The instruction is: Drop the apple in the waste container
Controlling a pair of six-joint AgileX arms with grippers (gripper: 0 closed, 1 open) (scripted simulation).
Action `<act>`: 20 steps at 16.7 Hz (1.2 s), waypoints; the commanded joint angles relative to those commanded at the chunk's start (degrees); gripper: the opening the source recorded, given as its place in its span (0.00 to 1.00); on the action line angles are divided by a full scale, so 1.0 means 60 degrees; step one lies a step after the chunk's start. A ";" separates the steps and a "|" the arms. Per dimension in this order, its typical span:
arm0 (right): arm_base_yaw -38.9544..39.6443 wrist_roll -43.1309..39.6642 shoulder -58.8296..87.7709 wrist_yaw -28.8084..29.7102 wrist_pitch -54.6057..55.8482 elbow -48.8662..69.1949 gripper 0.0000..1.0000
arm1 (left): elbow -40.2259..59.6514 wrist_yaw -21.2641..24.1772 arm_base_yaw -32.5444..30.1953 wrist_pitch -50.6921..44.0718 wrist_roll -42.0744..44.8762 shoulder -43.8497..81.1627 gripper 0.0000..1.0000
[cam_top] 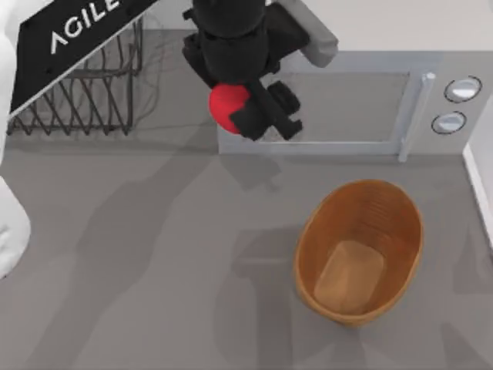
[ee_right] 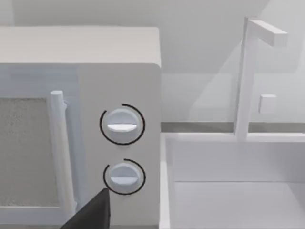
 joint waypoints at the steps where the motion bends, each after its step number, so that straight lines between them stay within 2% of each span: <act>1: 0.0000 0.0000 0.0000 0.0000 0.0000 0.0000 1.00 | 0.0924 -0.0022 -0.0535 -0.0499 0.0307 0.0588 0.00; 5: 0.0000 0.0000 0.0000 0.0000 0.0000 0.0000 1.00 | 0.3888 -0.0151 -0.2331 -0.2074 0.1377 0.2530 0.00; 9: 0.0000 0.0000 0.0000 0.0000 0.0000 0.0000 1.00 | 0.5382 -0.0280 -0.3317 -0.2862 0.1997 0.3596 0.00; 16: 0.0000 0.0000 0.0000 0.0000 0.0000 0.0000 1.00 | 0.5490 -0.0291 -0.3388 -0.2898 0.2065 0.3706 0.00; 20: 0.0000 0.0000 0.0000 0.0000 0.0000 0.0000 1.00 | 0.4392 -0.0299 -0.3342 -0.2009 0.2080 0.3353 0.00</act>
